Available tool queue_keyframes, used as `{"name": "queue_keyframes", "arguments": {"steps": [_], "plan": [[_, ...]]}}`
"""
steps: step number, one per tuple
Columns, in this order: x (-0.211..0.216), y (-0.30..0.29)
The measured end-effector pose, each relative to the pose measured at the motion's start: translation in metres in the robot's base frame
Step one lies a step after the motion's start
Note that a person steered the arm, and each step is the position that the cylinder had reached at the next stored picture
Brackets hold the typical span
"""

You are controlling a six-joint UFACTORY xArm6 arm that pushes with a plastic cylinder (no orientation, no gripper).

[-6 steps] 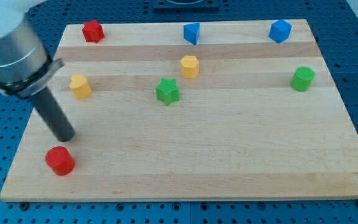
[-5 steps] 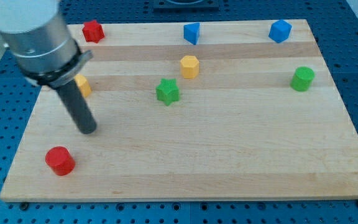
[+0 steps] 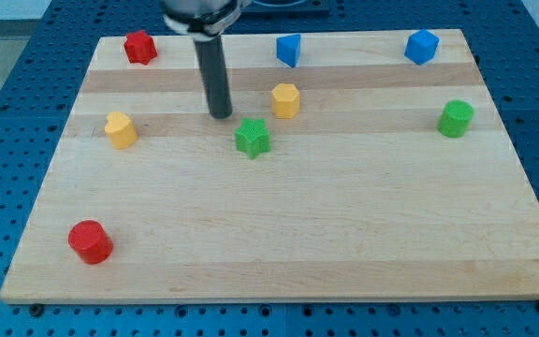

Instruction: Slide the yellow hexagon towards bottom center of the board

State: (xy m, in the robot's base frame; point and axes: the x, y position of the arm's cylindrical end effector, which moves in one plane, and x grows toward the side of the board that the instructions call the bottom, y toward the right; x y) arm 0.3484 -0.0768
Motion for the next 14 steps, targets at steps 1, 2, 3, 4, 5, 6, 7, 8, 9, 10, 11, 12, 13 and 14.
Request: {"name": "queue_keyframes", "arguments": {"steps": [1, 2, 3, 4, 5, 6, 7, 8, 9, 10, 11, 12, 13, 14], "plan": [[-0.025, 0.03], [-0.025, 0.072], [-0.01, 0.101], [0.01, 0.126], [0.028, 0.14], [0.039, 0.137], [0.042, 0.127], [0.063, 0.127], [0.085, 0.124], [0.092, 0.113], [0.092, 0.111], [0.088, 0.111], [0.075, 0.11], [0.075, 0.099]]}}
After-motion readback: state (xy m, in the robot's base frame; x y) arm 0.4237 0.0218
